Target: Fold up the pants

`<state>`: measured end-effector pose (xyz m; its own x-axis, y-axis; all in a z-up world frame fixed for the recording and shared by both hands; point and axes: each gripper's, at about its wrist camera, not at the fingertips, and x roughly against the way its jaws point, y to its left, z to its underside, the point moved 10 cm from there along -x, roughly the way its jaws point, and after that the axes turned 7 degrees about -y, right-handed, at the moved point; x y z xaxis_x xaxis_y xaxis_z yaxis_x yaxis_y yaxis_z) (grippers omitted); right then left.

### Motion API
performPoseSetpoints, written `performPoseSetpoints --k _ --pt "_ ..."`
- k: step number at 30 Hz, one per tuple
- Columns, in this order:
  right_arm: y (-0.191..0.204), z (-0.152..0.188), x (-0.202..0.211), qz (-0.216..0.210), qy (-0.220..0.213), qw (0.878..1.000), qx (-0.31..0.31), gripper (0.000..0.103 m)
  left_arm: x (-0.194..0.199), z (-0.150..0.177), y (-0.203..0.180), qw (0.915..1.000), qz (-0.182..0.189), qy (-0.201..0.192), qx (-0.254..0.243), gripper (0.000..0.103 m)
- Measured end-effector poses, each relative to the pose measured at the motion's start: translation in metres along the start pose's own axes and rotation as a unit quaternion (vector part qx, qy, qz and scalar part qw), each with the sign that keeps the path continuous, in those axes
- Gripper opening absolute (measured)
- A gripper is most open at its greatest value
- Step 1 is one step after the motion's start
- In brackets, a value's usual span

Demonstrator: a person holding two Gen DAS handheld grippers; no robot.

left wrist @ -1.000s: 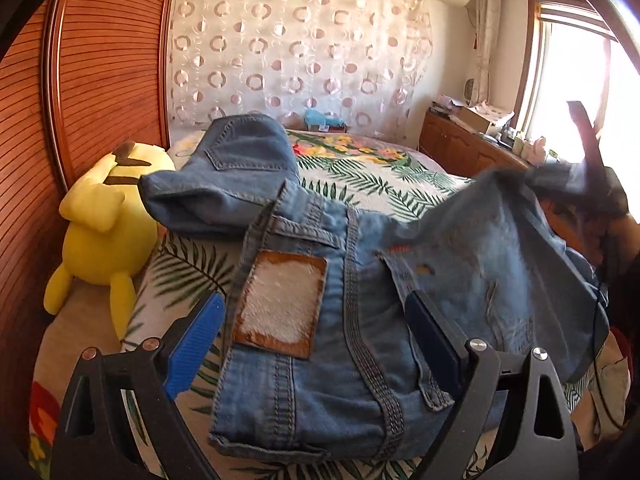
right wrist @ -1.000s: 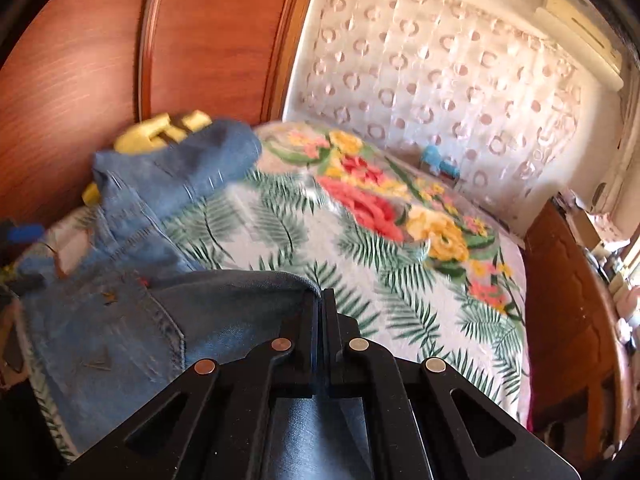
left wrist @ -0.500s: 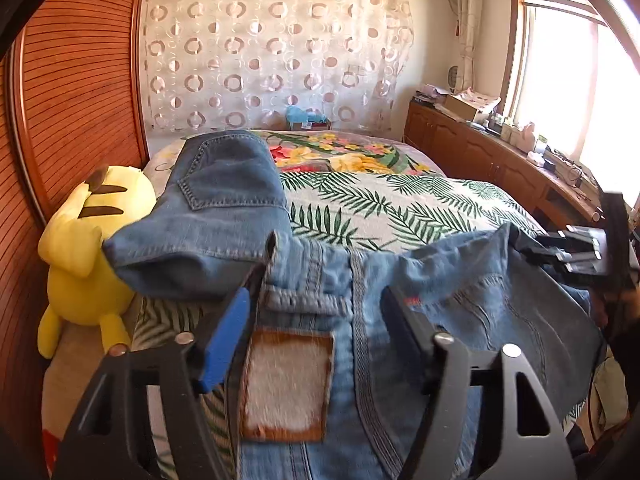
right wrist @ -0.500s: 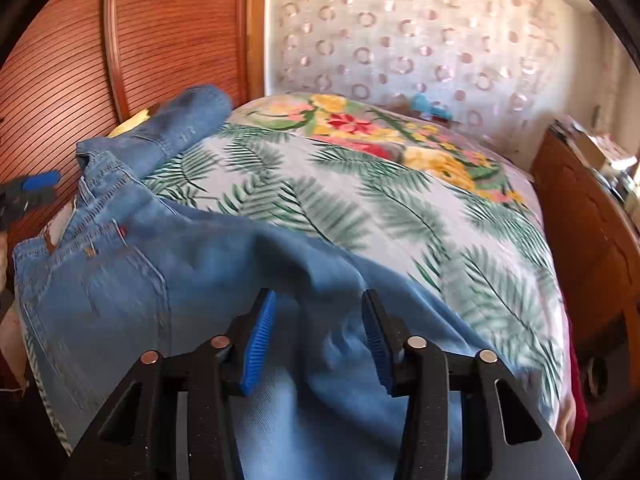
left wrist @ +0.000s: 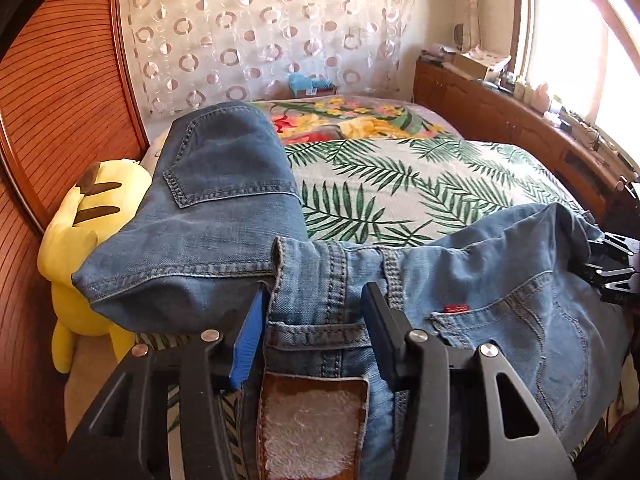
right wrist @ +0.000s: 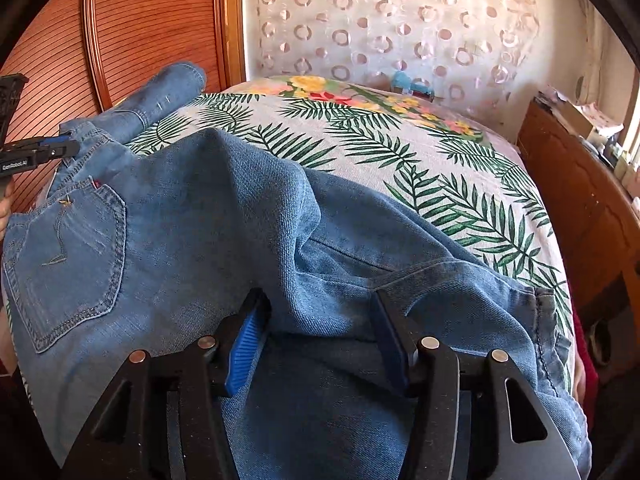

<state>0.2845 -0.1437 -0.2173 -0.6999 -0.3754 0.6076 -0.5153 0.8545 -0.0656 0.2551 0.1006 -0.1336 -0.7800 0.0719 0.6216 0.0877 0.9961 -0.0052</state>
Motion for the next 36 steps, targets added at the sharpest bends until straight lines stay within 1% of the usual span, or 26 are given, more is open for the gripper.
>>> performPoseSetpoints --k 2,3,4,5,6,7,8,10,12,14,15,19,20,24,27,29,30,31,32,33,34,35,36 --pt "-0.001 0.000 -0.001 -0.008 0.001 1.000 -0.008 0.056 -0.002 -0.001 0.003 1.0000 -0.004 0.004 0.001 0.050" --pt "-0.002 -0.001 0.000 -0.011 0.001 1.000 -0.011 0.056 -0.003 -0.001 0.003 1.0000 -0.005 0.005 -0.001 0.049" --pt "-0.003 -0.002 0.000 -0.013 0.001 1.000 -0.013 0.056 -0.003 -0.001 0.003 0.9999 -0.008 0.005 -0.005 0.042" --pt "-0.004 -0.002 0.000 -0.013 0.001 1.000 -0.013 0.056 -0.002 -0.002 0.003 0.9998 -0.015 0.002 -0.015 0.037" --pt "-0.006 -0.002 0.001 -0.013 0.001 1.000 -0.013 0.056 0.000 -0.003 0.001 0.9997 -0.015 -0.003 -0.021 0.025" --pt "-0.006 -0.002 0.000 -0.012 0.001 1.000 -0.012 0.056 0.002 -0.004 0.000 0.9996 -0.016 -0.006 -0.024 0.008" --pt "-0.007 -0.003 -0.002 -0.012 0.000 1.000 -0.012 0.056 0.005 -0.005 0.002 0.9991 -0.026 -0.010 -0.030 0.008" --pt "-0.007 -0.003 -0.002 -0.009 -0.002 1.000 -0.012 0.056 0.013 -0.010 0.004 0.9989 -0.026 -0.025 -0.028 0.007" --pt "-0.007 -0.004 0.001 -0.002 -0.010 1.000 -0.013 0.056 0.024 -0.016 0.011 0.9982 -0.035 -0.044 -0.020 0.007" --pt "-0.011 -0.006 0.006 0.015 -0.025 0.999 -0.015 0.056 0.032 -0.022 0.016 0.9975 -0.040 -0.057 -0.012 0.007" --pt "-0.013 -0.006 0.009 0.025 -0.032 0.999 -0.018 0.056 0.037 -0.025 0.022 0.9966 -0.049 -0.066 -0.008 0.007" --pt "-0.025 -0.009 0.023 0.049 -0.064 0.996 -0.039 0.056 0.042 -0.032 0.041 0.9954 -0.061 -0.073 0.010 0.007" --pt "-0.029 -0.010 0.027 0.053 -0.073 0.995 -0.047 0.056 0.041 -0.031 0.042 0.9955 -0.061 -0.072 0.012 0.007" --pt "-0.037 -0.010 0.038 0.049 -0.096 0.991 -0.074 0.056 0.040 -0.027 0.037 0.9968 -0.039 -0.067 0.020 0.007" --pt "-0.044 -0.005 0.044 0.048 -0.099 0.990 -0.090 0.056 0.047 -0.025 0.028 0.9966 -0.028 -0.074 0.023 0.007" --pt "-0.050 -0.001 0.052 0.047 -0.099 0.989 -0.100 0.056 0.054 -0.024 0.022 0.9961 -0.025 -0.082 0.021 0.007" --pt "-0.053 0.001 0.058 0.047 -0.100 0.988 -0.104 0.056 0.057 -0.024 0.018 0.9961 -0.019 -0.084 0.022 0.010" --pt "-0.056 0.003 0.064 0.047 -0.099 0.988 -0.106 0.056 0.059 -0.023 0.014 0.9961 -0.013 -0.084 0.024 0.018" --pt "-0.060 0.005 0.071 0.047 -0.099 0.988 -0.107 0.056 0.061 -0.023 0.012 0.9960 -0.009 -0.085 0.025 0.024" --pt "-0.064 0.006 0.079 0.050 -0.101 0.988 -0.108 0.056 0.064 -0.022 0.006 0.9957 -0.003 -0.089 0.024 0.036" --pt "-0.071 0.008 0.087 0.056 -0.103 0.987 -0.108 0.056 0.066 -0.021 0.003 0.9955 0.001 -0.092 0.024 0.046" --pt "-0.076 0.009 0.097 0.064 -0.106 0.986 -0.108 0.056 0.068 -0.021 -0.003 0.9952 0.008 -0.095 0.023 0.048" --pt "-0.083 0.010 0.106 0.073 -0.108 0.986 -0.107 0.056 0.070 -0.019 -0.010 0.9951 0.015 -0.095 0.022 0.054"
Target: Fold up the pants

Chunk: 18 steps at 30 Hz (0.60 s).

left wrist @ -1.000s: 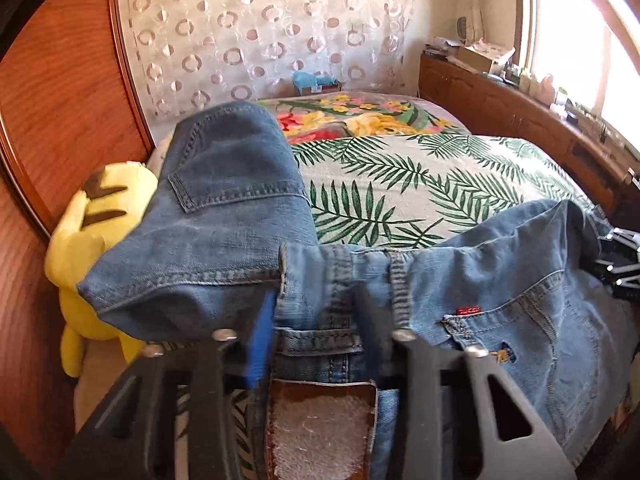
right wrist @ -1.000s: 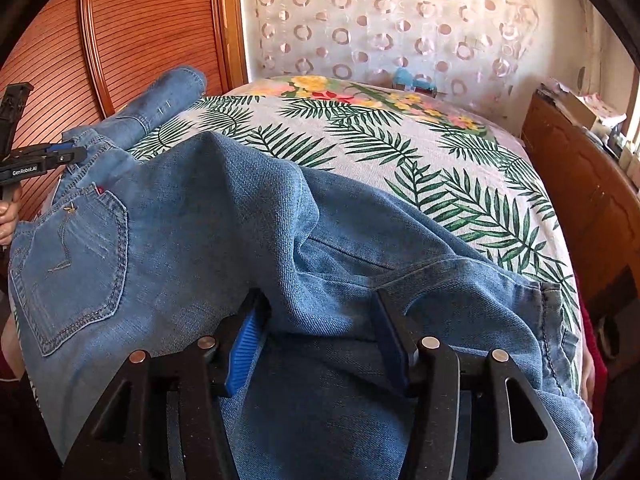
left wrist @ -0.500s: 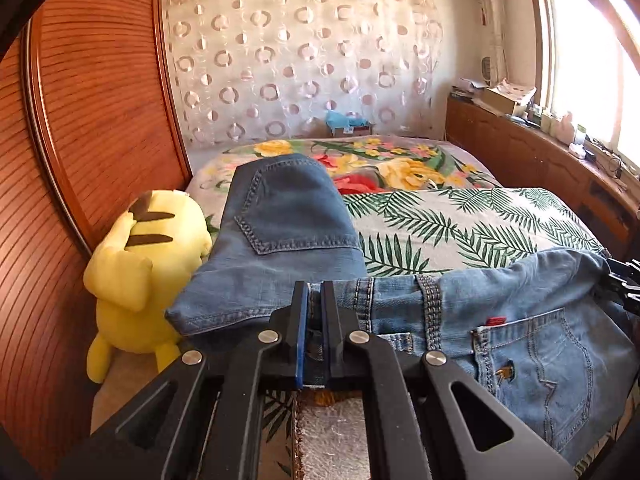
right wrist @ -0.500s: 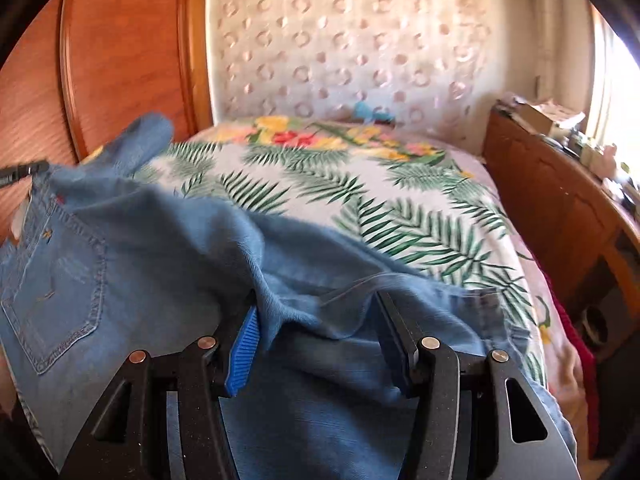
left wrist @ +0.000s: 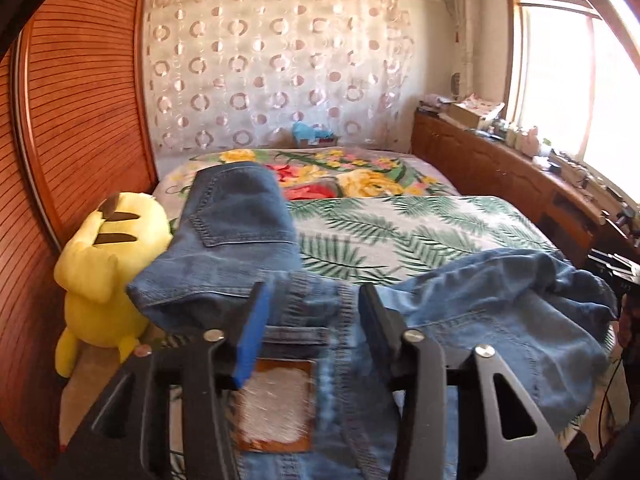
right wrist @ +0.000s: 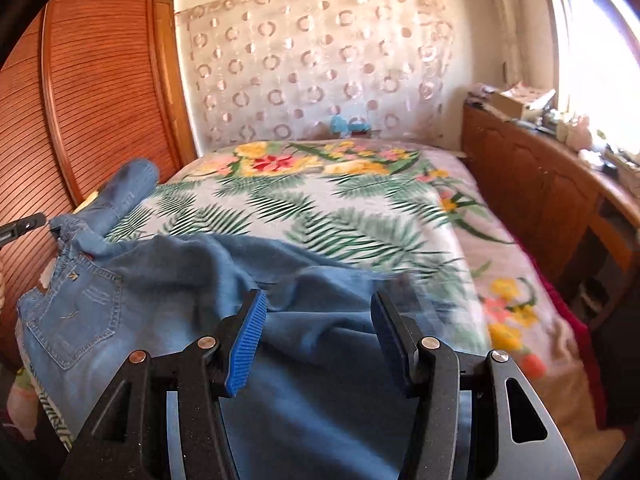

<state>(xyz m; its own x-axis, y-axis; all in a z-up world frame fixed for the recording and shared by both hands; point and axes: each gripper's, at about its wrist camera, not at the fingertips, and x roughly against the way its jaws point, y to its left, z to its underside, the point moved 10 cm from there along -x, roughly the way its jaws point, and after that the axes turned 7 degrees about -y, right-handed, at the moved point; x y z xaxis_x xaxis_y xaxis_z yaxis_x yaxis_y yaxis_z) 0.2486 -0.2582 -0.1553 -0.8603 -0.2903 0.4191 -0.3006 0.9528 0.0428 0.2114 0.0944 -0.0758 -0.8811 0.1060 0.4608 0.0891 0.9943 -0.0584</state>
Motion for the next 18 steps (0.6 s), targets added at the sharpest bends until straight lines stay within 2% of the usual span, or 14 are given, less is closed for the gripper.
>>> performPoseSetpoints --k 1,2,3,6,10,14,18 --pt "-0.008 -0.002 0.007 0.009 -0.003 1.000 0.001 0.056 0.000 0.001 -0.004 1.0000 0.003 0.001 0.001 0.069" --pt "-0.016 -0.002 0.017 0.018 -0.005 1.000 0.001 0.056 0.001 0.004 -0.010 0.9999 0.011 0.001 0.005 0.078" --pt "-0.021 -0.001 0.025 0.025 -0.005 1.000 0.002 0.056 0.002 0.006 -0.014 0.9998 0.018 -0.001 0.009 0.083" --pt "-0.041 0.007 0.044 0.045 0.000 0.999 -0.003 0.056 0.001 0.019 -0.032 0.9990 0.040 0.010 0.015 0.083" --pt "-0.062 0.032 0.068 0.057 0.020 0.998 -0.020 0.056 0.003 0.032 -0.051 0.9984 0.052 0.018 0.014 0.083" --pt "-0.075 0.058 0.087 0.065 0.041 0.996 -0.034 0.056 0.005 0.046 -0.071 0.9975 0.064 0.029 0.007 0.083" --pt "-0.077 0.067 0.097 0.062 0.054 0.995 -0.050 0.056 0.005 0.054 -0.085 0.9971 0.068 0.036 0.003 0.083"
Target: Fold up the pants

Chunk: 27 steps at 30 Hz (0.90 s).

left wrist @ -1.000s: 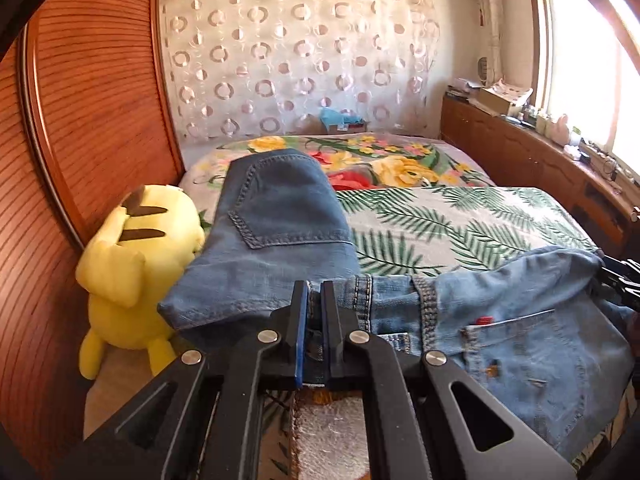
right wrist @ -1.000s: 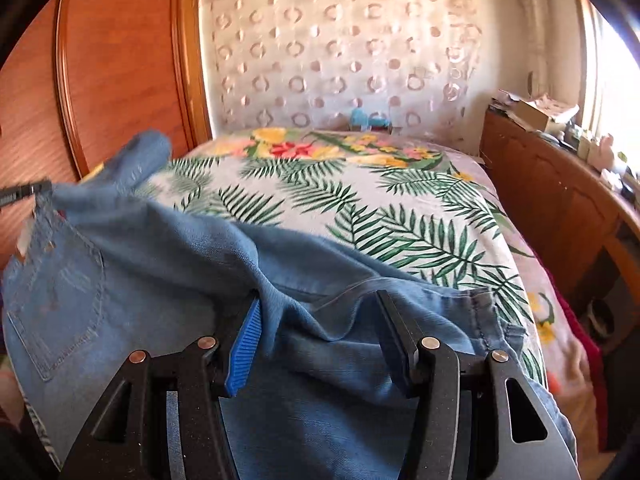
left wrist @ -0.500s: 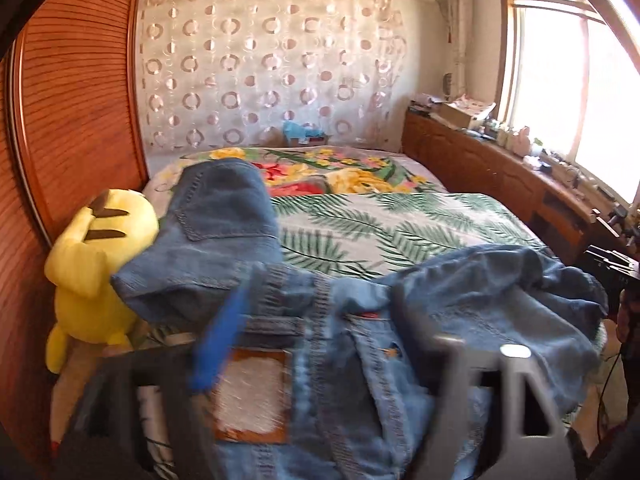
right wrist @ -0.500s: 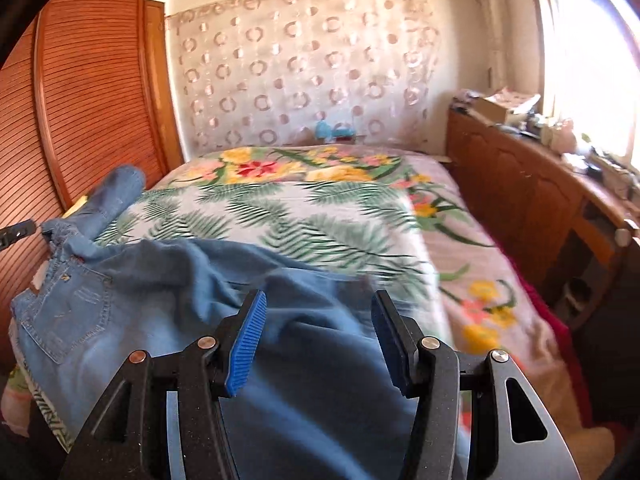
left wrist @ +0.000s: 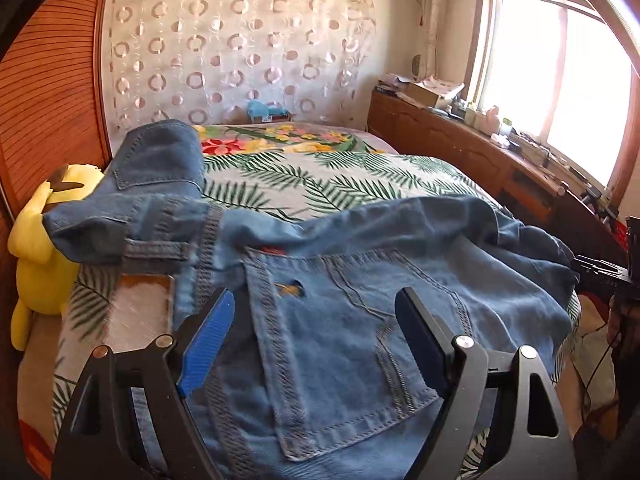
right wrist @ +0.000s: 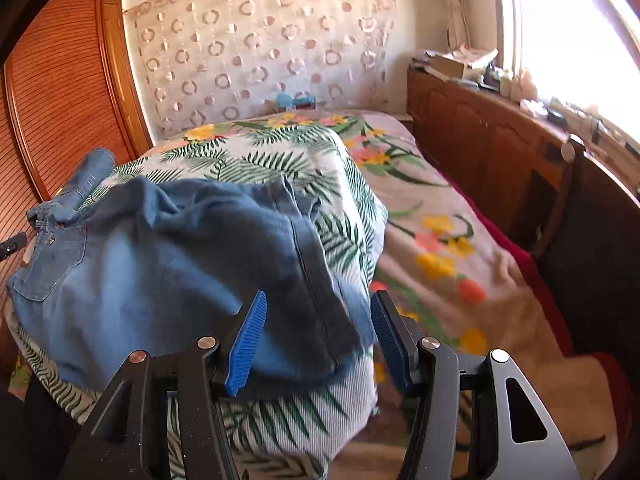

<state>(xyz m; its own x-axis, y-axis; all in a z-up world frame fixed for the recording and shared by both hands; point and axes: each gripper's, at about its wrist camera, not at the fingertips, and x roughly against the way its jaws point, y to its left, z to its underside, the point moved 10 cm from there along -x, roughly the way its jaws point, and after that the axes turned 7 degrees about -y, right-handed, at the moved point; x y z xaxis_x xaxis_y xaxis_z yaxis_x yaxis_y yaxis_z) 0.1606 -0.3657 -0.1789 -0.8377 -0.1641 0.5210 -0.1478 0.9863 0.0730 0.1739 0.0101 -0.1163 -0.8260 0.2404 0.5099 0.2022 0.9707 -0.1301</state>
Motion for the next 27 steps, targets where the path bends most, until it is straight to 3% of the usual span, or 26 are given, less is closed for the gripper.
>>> performPoseSetpoints --k 9,27 --pt "-0.002 -0.001 0.012 0.001 0.006 1.000 0.001 0.056 0.001 0.010 -0.020 0.9998 0.003 0.008 -0.016 0.083" --pt "0.017 -0.003 -0.001 -0.003 -0.007 1.000 0.030 0.014 -0.002 0.022 -0.040 0.9993 0.012 0.019 -0.031 0.083"
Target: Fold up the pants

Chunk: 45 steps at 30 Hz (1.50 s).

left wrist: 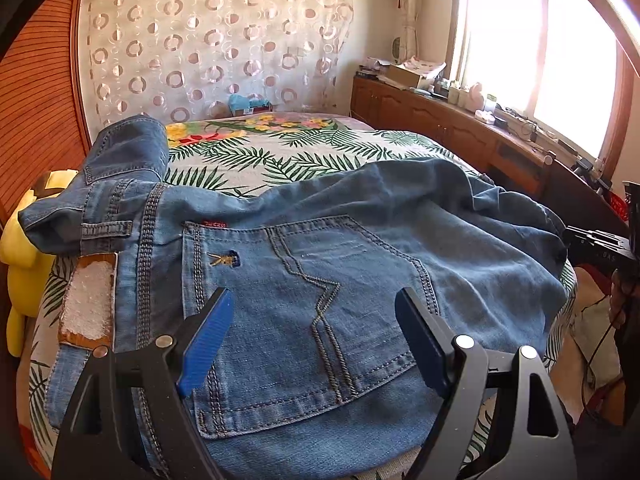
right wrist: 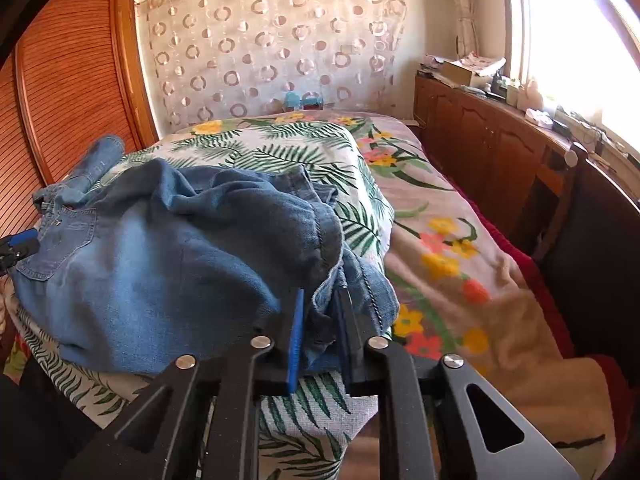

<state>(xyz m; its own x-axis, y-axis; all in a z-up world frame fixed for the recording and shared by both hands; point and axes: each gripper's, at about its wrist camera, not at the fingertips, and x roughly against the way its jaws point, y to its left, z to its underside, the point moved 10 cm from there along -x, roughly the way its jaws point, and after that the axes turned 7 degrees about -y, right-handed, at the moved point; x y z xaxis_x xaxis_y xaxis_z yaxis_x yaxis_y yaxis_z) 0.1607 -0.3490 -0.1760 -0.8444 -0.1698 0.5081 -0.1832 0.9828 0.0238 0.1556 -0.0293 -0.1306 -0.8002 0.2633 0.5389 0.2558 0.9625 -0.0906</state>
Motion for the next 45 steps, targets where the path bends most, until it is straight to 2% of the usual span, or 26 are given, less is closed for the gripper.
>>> performPoseSetpoints --k 9,17,27,30,31,36,40,45 --pt "0.006 0.002 -0.001 -0.011 -0.004 1.000 0.014 0.008 0.000 0.002 0.001 1.0000 -0.002 0.002 0.002 0.083" --pt "-0.009 0.002 -0.005 0.034 0.000 0.999 0.021 0.011 0.000 0.005 0.002 1.0000 0.000 0.006 0.004 0.083" --pt "-0.018 0.009 -0.015 0.030 0.016 0.999 0.004 0.014 -0.002 0.006 -0.001 1.0000 0.002 0.008 0.001 0.083" --pt "-0.016 0.005 -0.014 0.015 0.016 1.000 -0.003 0.012 -0.001 0.005 0.000 1.0000 0.002 0.006 0.002 0.083" --pt "-0.014 0.003 -0.012 0.006 0.014 1.000 -0.005 0.007 0.000 0.005 0.000 1.0000 0.002 0.005 0.002 0.083" --pt "0.008 -0.028 0.006 -0.038 -0.021 0.999 0.013 0.003 0.009 -0.004 0.001 1.0000 0.000 -0.008 0.003 0.083" --pt "0.044 -0.072 0.024 -0.079 -0.062 0.994 0.044 0.003 0.022 -0.015 0.006 0.9997 -0.003 -0.024 0.006 0.083" --pt "0.107 -0.121 0.040 -0.134 -0.104 0.981 0.098 0.003 0.041 -0.029 0.016 0.9988 -0.012 -0.047 0.010 0.083"
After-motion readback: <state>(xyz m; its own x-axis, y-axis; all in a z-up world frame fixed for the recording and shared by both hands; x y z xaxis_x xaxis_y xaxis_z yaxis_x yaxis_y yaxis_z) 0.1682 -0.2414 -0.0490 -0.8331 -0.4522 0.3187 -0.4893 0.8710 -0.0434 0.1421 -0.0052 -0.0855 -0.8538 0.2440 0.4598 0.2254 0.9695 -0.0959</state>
